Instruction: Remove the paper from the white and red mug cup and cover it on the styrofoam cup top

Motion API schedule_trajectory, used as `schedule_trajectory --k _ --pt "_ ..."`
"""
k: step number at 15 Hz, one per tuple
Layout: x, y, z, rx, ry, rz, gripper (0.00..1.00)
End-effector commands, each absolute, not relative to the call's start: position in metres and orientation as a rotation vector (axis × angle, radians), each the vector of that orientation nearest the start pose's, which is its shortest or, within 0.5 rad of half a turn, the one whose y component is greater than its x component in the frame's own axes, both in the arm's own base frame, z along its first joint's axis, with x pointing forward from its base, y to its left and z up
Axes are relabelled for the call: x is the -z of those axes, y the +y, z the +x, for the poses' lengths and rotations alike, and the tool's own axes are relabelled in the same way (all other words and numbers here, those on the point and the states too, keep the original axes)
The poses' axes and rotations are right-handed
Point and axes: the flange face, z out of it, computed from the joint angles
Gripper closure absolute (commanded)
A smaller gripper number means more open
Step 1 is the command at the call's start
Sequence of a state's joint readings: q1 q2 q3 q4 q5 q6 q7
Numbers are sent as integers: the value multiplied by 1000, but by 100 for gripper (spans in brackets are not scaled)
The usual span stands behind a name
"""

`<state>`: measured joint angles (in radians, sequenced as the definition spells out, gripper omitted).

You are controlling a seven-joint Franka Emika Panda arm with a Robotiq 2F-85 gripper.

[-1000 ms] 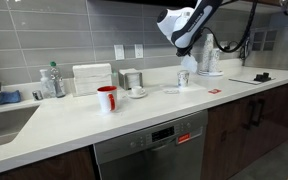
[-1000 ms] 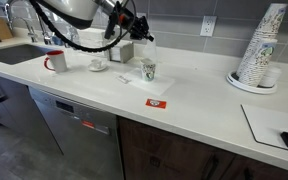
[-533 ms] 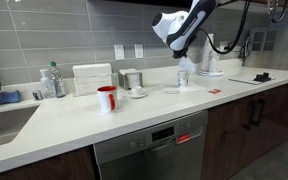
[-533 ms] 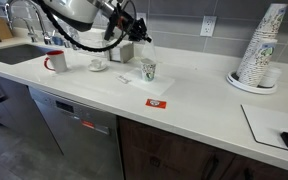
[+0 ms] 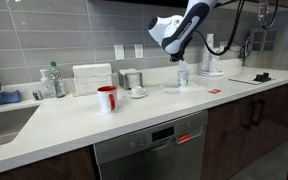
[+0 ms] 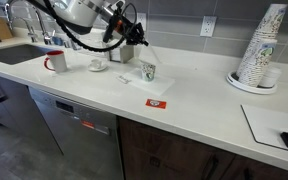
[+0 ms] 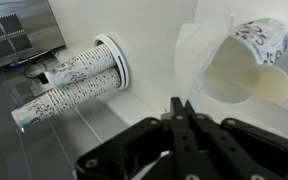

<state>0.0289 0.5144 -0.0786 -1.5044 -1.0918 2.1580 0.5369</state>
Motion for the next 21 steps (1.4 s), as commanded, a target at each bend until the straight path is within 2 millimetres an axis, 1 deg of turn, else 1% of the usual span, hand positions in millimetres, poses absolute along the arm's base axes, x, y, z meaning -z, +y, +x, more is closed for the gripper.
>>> schedule_trajectory --k 1,7,13,15,21 --pt "-399 -56 725 -363 72 2226 100" --pt "-393 -48 729 -318 183 2294 100" --pt "-389 -46 737 -309 270 2339 100" --pt "-388 -45 739 -300 303 2385 100" --pt "-383 -46 737 -180 370 2444 100"
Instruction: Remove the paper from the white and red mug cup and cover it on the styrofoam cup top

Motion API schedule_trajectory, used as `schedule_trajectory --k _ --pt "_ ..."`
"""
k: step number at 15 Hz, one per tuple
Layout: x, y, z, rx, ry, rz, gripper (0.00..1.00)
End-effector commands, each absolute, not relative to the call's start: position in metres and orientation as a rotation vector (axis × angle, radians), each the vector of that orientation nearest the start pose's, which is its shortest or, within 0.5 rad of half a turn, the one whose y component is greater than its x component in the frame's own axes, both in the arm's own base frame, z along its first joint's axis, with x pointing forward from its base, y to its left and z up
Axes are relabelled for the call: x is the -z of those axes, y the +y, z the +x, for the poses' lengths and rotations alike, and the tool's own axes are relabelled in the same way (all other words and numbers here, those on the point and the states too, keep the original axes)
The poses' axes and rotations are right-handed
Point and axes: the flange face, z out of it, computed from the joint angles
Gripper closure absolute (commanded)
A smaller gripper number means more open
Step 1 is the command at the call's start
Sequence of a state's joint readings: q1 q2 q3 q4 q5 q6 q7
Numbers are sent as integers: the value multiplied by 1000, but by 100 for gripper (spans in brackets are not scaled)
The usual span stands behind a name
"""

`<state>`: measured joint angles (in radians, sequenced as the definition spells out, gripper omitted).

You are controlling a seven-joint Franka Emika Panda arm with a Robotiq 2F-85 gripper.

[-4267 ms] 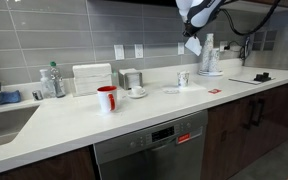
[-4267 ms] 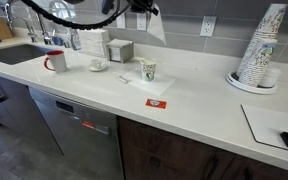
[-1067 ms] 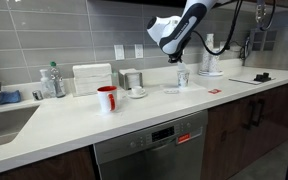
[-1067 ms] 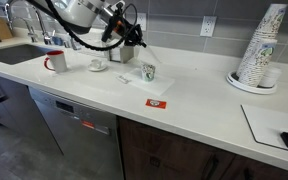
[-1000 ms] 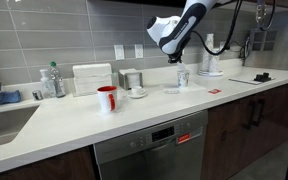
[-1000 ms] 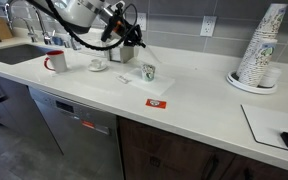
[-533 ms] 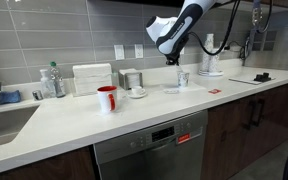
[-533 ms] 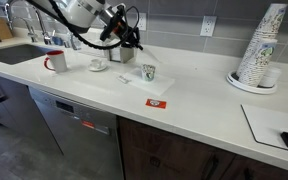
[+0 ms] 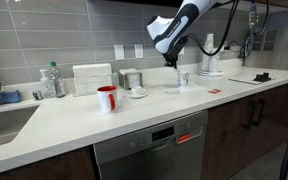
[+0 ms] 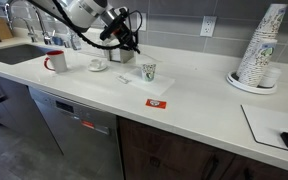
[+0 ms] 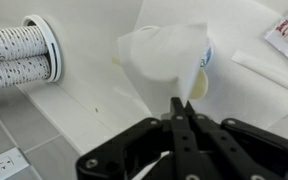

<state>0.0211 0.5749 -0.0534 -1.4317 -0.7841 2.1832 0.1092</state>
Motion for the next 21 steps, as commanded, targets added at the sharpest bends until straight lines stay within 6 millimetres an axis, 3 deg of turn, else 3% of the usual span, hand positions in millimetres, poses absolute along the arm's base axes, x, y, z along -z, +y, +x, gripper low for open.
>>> schedule_trajectory --k 1,6,16,17,19,21 --pt "-383 -48 736 -161 368 2444 100" --pt "-384 -61 735 -100 321 2435 100" --pt "-387 -58 741 -148 349 2460 98" --pt "-387 -59 742 -149 348 2446 73" --pt "-389 -60 742 -150 346 2449 69" --pt "-396 -59 742 -166 344 2453 56"
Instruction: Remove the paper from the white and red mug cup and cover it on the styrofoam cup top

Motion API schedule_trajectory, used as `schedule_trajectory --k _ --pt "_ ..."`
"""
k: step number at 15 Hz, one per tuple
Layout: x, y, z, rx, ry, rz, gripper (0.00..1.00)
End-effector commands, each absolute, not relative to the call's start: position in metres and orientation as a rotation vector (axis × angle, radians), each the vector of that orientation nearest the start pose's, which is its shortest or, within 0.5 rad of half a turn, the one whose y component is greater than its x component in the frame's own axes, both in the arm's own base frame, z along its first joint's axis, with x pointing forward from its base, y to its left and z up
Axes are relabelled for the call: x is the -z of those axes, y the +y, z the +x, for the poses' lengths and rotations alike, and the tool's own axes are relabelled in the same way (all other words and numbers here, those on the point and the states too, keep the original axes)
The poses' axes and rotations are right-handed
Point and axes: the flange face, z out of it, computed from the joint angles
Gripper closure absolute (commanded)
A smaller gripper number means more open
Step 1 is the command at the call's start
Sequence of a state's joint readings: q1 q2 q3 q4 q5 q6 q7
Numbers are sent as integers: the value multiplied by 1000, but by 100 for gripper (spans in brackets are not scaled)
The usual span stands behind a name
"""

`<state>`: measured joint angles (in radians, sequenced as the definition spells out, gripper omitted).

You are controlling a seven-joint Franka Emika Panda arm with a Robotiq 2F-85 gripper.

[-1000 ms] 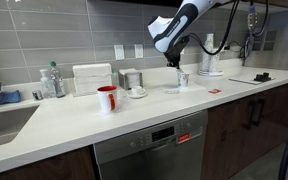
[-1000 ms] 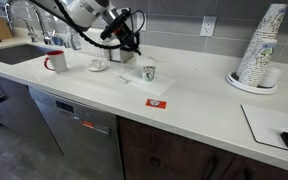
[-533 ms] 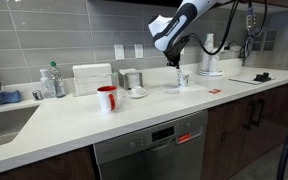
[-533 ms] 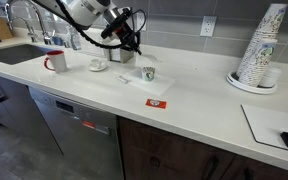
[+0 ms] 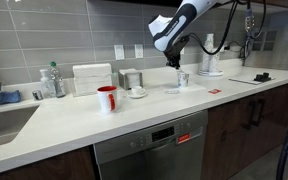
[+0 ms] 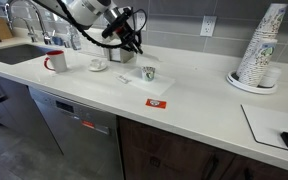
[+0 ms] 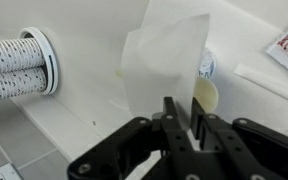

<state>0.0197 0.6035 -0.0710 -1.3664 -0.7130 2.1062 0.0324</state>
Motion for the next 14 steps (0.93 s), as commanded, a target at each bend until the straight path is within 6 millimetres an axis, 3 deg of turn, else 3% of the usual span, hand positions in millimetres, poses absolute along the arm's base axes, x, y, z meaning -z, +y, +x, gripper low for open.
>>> schedule_trajectory --k 1,4,7,11,14 --pt "-401 -58 741 -176 344 2463 48" --pt "-418 -49 739 -199 358 2511 26" --pt "-438 -31 733 -209 408 2672 3" --pt "-469 -14 715 -153 420 2884 0" --pt "-491 -19 694 -81 380 2997 0"
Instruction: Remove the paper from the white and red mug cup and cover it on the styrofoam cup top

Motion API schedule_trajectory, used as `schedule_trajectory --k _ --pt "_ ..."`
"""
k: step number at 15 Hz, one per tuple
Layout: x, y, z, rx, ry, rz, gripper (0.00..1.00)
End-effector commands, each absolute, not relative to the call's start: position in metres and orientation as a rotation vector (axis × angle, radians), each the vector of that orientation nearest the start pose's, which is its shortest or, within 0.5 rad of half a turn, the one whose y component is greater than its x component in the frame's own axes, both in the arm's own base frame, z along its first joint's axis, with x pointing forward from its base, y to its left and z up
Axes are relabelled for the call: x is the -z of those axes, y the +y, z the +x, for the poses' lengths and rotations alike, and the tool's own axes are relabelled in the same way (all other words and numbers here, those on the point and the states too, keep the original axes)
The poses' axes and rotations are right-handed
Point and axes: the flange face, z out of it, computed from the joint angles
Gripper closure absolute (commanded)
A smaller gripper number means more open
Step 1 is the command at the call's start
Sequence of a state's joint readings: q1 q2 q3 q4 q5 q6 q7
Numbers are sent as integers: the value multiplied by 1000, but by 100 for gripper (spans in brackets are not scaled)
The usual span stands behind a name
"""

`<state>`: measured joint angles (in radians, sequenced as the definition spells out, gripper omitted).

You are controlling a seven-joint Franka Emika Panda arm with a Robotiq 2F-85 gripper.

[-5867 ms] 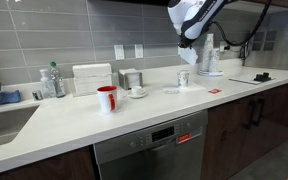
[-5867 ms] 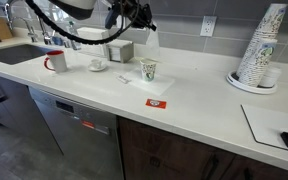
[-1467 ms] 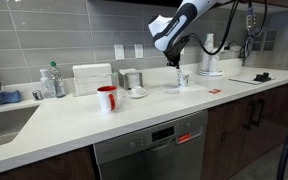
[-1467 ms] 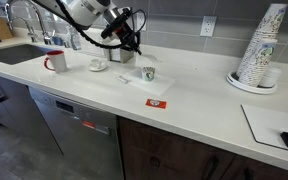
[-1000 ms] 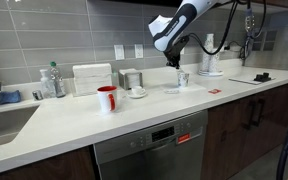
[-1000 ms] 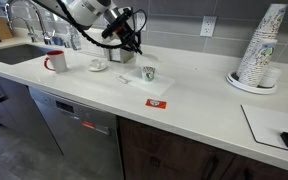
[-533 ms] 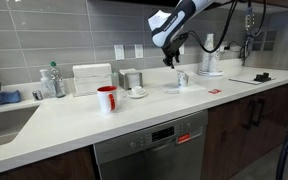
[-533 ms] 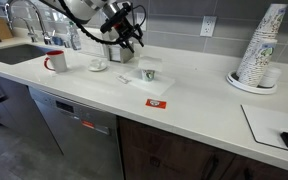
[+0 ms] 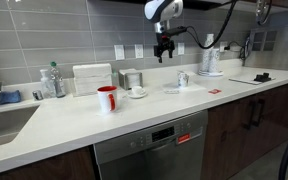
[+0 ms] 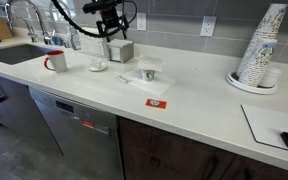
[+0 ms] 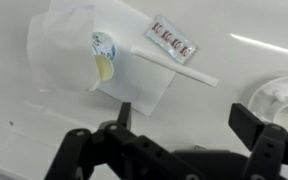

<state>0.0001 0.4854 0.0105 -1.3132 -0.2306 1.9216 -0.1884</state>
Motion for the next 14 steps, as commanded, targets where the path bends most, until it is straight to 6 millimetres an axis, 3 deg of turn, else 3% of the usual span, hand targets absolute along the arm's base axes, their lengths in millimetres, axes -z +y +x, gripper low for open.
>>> schedule_trajectory --k 1,5,12,13,14 --pt "-497 -25 686 65 -386 -3221 0" --pt "-524 -59 654 63 -322 -3165 0" --pt "-559 -95 575 230 -520 -3144 0" --pt "-560 -91 608 170 -472 -3191 0" --pt "-564 -93 597 189 -488 -3179 0"
